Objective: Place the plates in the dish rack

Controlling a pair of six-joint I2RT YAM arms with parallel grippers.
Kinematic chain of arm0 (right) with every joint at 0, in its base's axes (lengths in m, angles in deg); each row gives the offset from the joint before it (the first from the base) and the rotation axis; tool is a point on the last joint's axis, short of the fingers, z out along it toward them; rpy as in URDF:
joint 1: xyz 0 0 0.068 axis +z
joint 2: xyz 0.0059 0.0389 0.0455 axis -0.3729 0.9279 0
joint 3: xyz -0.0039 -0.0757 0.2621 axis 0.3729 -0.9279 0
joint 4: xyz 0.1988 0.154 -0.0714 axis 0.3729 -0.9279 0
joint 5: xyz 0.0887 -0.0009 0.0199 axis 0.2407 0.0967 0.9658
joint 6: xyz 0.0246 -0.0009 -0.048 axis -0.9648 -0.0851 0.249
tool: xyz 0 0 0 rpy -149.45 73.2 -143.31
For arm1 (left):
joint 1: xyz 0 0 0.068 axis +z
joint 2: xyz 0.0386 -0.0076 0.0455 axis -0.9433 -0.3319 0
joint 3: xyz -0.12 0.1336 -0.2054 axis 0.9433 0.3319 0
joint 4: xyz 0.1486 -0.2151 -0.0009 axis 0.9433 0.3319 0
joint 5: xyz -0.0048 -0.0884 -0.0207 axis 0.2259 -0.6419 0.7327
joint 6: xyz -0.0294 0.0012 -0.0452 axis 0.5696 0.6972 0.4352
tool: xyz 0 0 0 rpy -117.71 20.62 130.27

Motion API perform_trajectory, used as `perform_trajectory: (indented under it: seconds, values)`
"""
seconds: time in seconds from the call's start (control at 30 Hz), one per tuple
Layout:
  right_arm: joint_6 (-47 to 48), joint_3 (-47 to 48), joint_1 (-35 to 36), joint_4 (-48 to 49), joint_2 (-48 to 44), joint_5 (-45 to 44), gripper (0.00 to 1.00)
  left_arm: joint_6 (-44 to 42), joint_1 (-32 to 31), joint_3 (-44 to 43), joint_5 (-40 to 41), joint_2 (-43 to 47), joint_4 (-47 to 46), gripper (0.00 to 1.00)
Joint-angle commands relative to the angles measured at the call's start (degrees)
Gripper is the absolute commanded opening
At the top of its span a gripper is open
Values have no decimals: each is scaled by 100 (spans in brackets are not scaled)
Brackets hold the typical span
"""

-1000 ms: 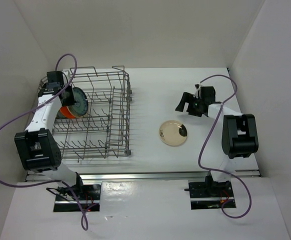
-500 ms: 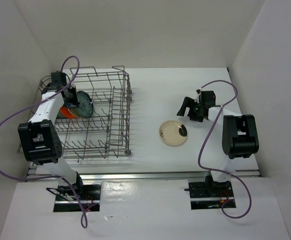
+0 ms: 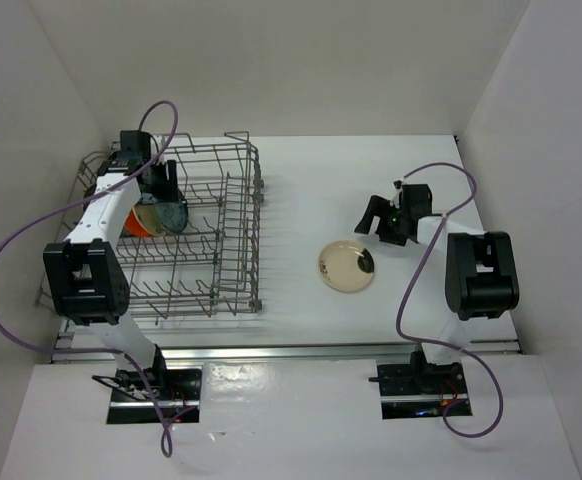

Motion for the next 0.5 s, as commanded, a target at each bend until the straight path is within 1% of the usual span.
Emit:
perform_trajectory:
  seconds: [0.0, 0.1, 0.13, 0.17, 0.2, 0.27, 0.3, 0.37, 0.47]
  values:
    - [-4, -143, -31, -209, -252, -103, 94, -43, -228, -498, 705, 335, 281, 77]
    - [-57, -256, -31, -210, -357, -156, 94, -43, -650, -1042, 1102, 493, 457, 84]
    - [-57, -257, -31, -271, -427, -156, 94, -43, -860, -1392, 1190, 494, 457, 86]
    - [-57, -335, -31, -271, -428, -156, 94, -43, -949, -1569, 1191, 555, 457, 86]
    - [-57, -336, -31, -349, -506, -156, 94, -43, -1037, -1745, 1191, 625, 457, 89]
    - [-110, -459, -31, -464, -674, -226, 90, -43, -1266, -2122, 893, 713, 370, 92]
    - [-110, -459, -31, -465, -744, -226, 88, -43, -1336, -2203, 753, 827, 300, 95]
    - [-110, -677, -31, -517, -989, -104, 87, 9, -1451, -2265, 314, 950, 19, 99]
    - [-162, -924, -31, -517, -1323, 151, 84, 9, -1573, -2213, -162, 1188, -245, 99]
